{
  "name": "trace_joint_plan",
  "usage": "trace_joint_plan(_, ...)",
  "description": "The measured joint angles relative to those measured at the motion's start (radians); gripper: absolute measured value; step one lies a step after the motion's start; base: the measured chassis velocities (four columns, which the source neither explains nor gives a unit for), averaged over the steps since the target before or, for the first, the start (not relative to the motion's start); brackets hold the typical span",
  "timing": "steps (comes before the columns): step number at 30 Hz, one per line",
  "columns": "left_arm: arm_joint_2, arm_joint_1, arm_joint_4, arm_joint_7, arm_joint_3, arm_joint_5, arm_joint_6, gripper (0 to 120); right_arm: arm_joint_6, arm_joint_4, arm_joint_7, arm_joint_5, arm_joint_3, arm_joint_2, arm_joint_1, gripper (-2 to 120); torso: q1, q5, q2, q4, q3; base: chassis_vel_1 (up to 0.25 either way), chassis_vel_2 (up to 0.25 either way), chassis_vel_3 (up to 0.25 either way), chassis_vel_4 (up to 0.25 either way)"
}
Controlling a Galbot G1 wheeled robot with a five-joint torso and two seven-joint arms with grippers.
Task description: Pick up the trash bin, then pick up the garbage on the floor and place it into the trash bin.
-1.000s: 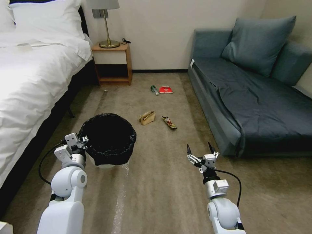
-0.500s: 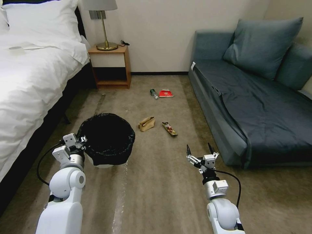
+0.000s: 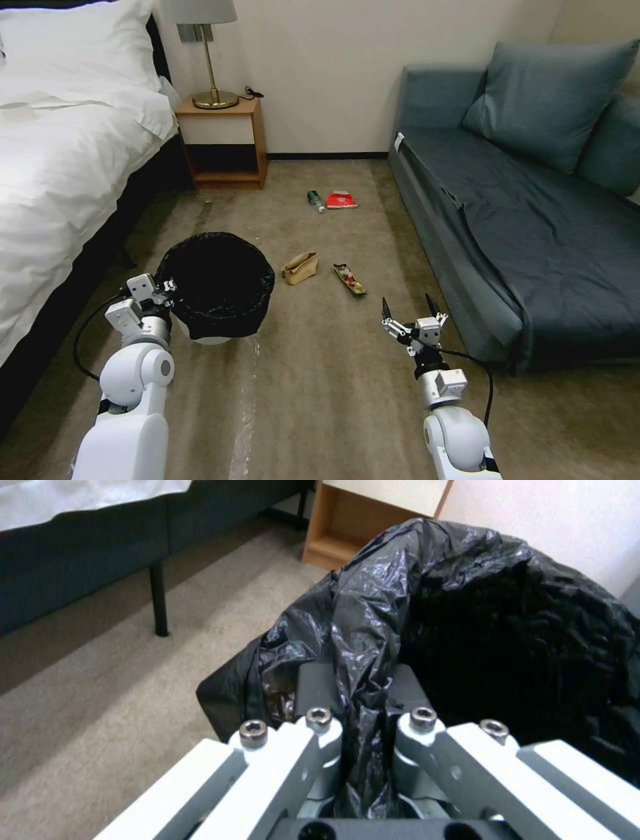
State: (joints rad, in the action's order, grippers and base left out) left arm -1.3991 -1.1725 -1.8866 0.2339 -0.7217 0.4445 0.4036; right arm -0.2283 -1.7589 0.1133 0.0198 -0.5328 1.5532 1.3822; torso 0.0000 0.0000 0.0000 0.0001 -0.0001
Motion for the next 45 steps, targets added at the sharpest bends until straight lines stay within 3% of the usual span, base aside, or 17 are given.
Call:
trace_joint_plan(23,-0.002,-0.003,-0.007,0.001,-0.024,0.000,-0.004,4,-0.005,0.015,0.011,0.004,-0.001,-0.004,-0.004,100,0.000,0.0000,0.000,-0.0002,0.000,-0.128,0.129,0.128,-0.129)
trace_joint_plan(34,-0.006,-0.043,-0.040,-0.006,-0.068,0.000,-0.014,4,0.004,0.053,0.029,0.014,0.031,-0.030,-0.028,100,0.000,0.0000,0.000,-0.0001,0.000,-0.143,0.137,0.149,-0.138)
trace_joint_plan(45,-0.010,-0.054,-0.050,0.017,-0.034,-0.015,-0.023,4,0.013,0.151,0.033,0.005,0.068,-0.059,-0.074,100,0.000,0.0000,0.000,-0.0001,0.000,-0.134,0.135,0.131,-0.139)
